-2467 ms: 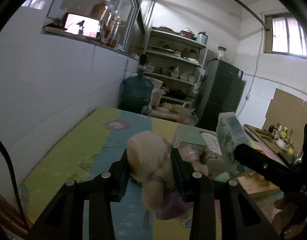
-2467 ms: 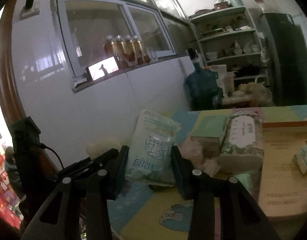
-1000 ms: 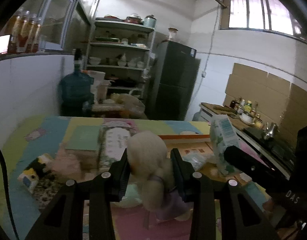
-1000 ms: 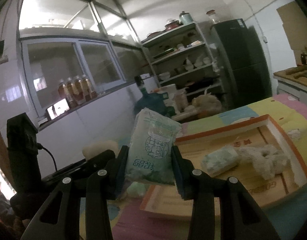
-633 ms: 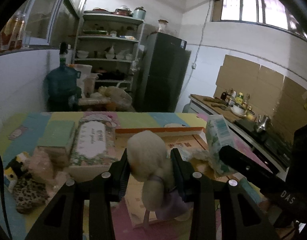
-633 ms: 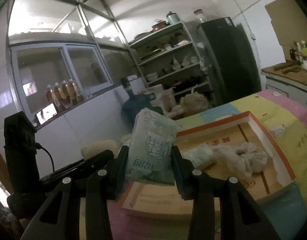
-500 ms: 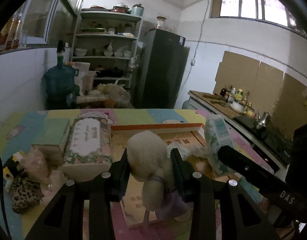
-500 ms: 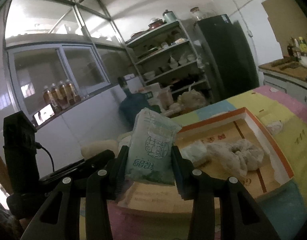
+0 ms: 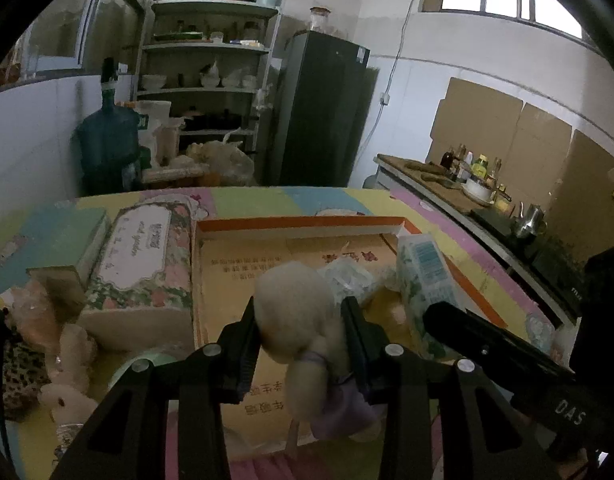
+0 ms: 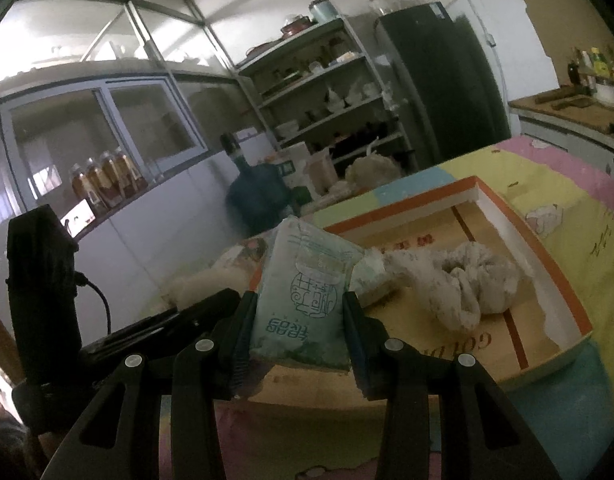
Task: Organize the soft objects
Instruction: 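Lower the packet into the tray and open the right gripper while the left lowers the bear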
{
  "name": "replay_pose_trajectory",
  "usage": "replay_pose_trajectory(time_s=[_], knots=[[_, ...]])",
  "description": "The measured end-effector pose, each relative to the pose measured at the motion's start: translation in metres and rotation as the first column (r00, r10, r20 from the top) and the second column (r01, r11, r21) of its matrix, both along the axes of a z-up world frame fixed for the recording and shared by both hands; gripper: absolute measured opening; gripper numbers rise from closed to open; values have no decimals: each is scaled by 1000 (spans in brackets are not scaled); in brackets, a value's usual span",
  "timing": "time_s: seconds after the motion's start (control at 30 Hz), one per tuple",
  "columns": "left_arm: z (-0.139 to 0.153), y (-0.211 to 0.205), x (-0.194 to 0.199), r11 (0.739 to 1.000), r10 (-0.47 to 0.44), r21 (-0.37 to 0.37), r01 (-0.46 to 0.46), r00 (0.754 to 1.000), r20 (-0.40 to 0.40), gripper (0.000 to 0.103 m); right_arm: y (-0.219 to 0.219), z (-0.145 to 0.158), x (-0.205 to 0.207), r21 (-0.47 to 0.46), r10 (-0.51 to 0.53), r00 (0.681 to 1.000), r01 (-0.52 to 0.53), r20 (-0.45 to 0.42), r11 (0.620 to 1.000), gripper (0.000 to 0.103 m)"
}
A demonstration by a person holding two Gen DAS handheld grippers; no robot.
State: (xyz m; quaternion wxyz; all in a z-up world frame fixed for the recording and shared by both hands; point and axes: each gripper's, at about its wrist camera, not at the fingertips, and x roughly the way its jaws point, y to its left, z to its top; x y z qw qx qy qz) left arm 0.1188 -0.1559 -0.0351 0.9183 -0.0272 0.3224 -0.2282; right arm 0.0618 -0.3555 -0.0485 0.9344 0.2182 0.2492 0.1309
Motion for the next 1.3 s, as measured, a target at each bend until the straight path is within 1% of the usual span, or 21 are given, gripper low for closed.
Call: replay_pose_trajectory(time_s=[0.23,0.47,0.63,0.77,0.9,0.97,1.1,1.23,1.3], knots=[[-11,-8,9,1000,-15,-1,15,999,-35,40,-6,-9,6,-5,-6,999,6,-31,1000,43],[-15,-19,21,1000,-23,8,23,999,-28,39,-10,-14,12,-14,-13,999,12,-51,1000,43],[-24,-24,29,999,-25,20,26,998,-52,39,-12,-21,21,-28,-10,996,8,-83,1000,43],[-30,-28,31,999,-30,29,32,997,-66,40,-11,-22,25,-54,-10,996,5,-89,999,43],[-38,-29,35,999,-32,28,35,995,-94,40,-14,-24,29,-91,-31,994,21,-105,996,43],[-38,-29,36,999,-31,21,33,995,-94,40,-15,-25,31,-118,-45,993,32,-113,993,43],[-37,-33,37,998,-38,46,42,995,-91,40,-17,-27,36,-176,-57,989,32,-138,984,43],[-38,-33,38,998,-36,42,40,995,-97,43,-18,-28,43,-207,-48,988,16,-150,978,44],[-38,-32,38,999,-35,37,39,994,-102,44,-17,-28,44,-211,-48,988,16,-148,977,46]])
